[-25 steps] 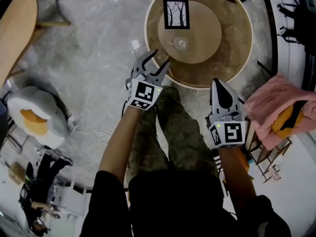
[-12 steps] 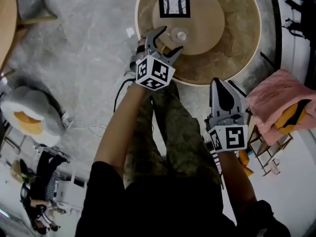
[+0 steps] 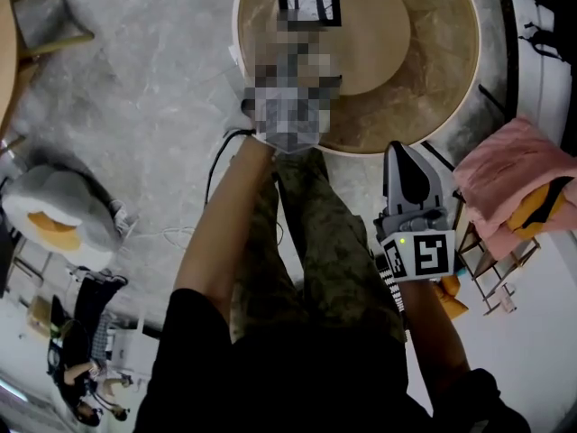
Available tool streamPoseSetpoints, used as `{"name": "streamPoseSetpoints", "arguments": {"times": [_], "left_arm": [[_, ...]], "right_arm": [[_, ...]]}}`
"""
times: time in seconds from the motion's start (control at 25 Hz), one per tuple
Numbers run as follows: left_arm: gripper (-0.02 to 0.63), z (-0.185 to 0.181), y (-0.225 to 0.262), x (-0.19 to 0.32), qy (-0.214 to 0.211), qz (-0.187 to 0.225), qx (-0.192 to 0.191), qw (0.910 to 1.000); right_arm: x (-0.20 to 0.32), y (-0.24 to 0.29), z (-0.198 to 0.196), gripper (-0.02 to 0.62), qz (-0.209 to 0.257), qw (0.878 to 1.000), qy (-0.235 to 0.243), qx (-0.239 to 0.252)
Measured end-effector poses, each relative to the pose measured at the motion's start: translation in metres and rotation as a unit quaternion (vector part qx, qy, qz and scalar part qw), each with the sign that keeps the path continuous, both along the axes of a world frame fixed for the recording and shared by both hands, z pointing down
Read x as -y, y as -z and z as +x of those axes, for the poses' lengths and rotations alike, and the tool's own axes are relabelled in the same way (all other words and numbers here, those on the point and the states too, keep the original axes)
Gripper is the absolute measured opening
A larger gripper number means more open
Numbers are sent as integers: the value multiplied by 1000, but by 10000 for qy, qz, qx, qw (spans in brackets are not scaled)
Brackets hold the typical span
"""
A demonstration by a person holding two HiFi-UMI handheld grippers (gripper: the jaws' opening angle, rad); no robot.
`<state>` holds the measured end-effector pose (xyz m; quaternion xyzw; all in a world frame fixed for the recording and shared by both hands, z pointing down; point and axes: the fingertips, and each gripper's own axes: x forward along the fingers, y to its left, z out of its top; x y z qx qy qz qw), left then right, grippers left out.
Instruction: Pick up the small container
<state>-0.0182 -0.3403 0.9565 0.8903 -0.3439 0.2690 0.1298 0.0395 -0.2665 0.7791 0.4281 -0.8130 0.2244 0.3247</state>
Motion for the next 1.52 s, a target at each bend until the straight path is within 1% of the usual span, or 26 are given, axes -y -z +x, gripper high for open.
{"name": "streamPoseSetpoints", "arguments": {"times": [0.2,0.24,0.4,0.56,0.72,0.88,0.96,1.16,1.24,1.32,1.4,1.52], "left_arm": [[369,1,-5,6,17,170,-26,9999],[351,1,-5,7,27,179,-59,9998],[347,1,-5,8,68,188,-72,9998],[345,2,-5,7,77,141,-118,9998],[345,-2,3,1,180,158,-174,9996],[345,-4,22,-5,225,213,-171,9994],[345,-4,37,-11,257,219,-184,9993],[345,-6,96,-32,405,127,-468,9980],[345,-5,129,-39,371,220,-512,9978],[345,-3,165,-46,319,306,-478,9979],[345,-2,204,-58,361,257,-468,9979],[345,-7,267,-78,494,87,-484,9976]], "right_arm": [[-3,-8,8,21,-68,9999,-100,-15],[-3,-9,9,21,-76,9999,-115,-14],[-3,-9,14,21,-50,9998,-189,-24],[-7,-13,16,21,-101,9993,-370,29],[-11,-16,18,21,-160,9989,-430,30],[-11,-11,26,21,-110,9975,-687,106],[-10,-5,28,21,-27,9967,-795,144],[-9,26,25,21,178,9951,-918,314],[-9,45,26,21,258,9929,-1076,446],[-12,68,29,21,347,9900,-1248,551],[-21,97,32,21,371,9884,-1324,638],[-38,147,40,21,491,9888,-1271,615]]}}
